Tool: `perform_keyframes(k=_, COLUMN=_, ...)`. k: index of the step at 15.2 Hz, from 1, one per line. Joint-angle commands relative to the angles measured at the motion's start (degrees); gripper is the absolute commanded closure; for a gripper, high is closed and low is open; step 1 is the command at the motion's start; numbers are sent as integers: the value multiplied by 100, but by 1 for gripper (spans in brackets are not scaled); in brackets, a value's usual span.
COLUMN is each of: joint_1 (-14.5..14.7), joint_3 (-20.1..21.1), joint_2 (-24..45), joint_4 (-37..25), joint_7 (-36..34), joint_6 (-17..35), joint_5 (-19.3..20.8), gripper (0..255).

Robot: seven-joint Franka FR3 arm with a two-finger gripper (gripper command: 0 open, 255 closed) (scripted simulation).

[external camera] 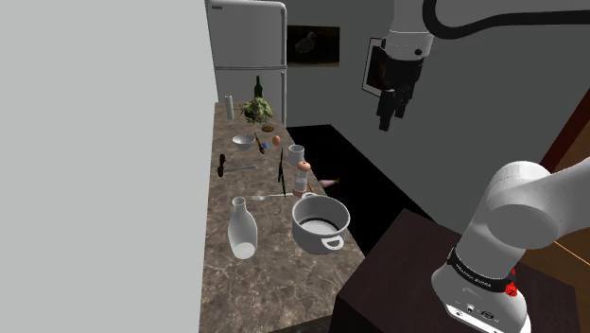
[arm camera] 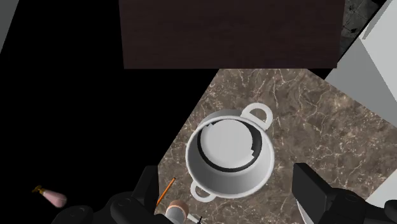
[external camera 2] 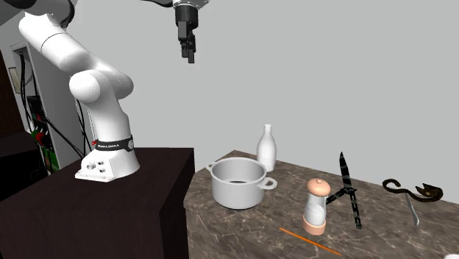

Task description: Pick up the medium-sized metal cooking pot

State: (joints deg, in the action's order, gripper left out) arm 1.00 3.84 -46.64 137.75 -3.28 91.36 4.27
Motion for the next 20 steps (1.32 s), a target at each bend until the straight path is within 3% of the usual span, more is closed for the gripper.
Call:
perform_keyframes(k=1, joint_1=0, joint_3=0, joint_2=0, joint_4=0, joint_7=0, joint_6=0, joint_5=0, gripper=0)
perform_keyframes(k=10, joint_1=-177, joint_3=-380, joint_2=836, joint_4=1034, joint_7=125, joint_6=1917, joint_5=115, gripper=0)
perform_keyframes(k=20, joint_1=-348, joint_3=-784, joint_2=2705, joint_4=1388, joint_7=324, joint_6=4178, joint_5=149, gripper=0)
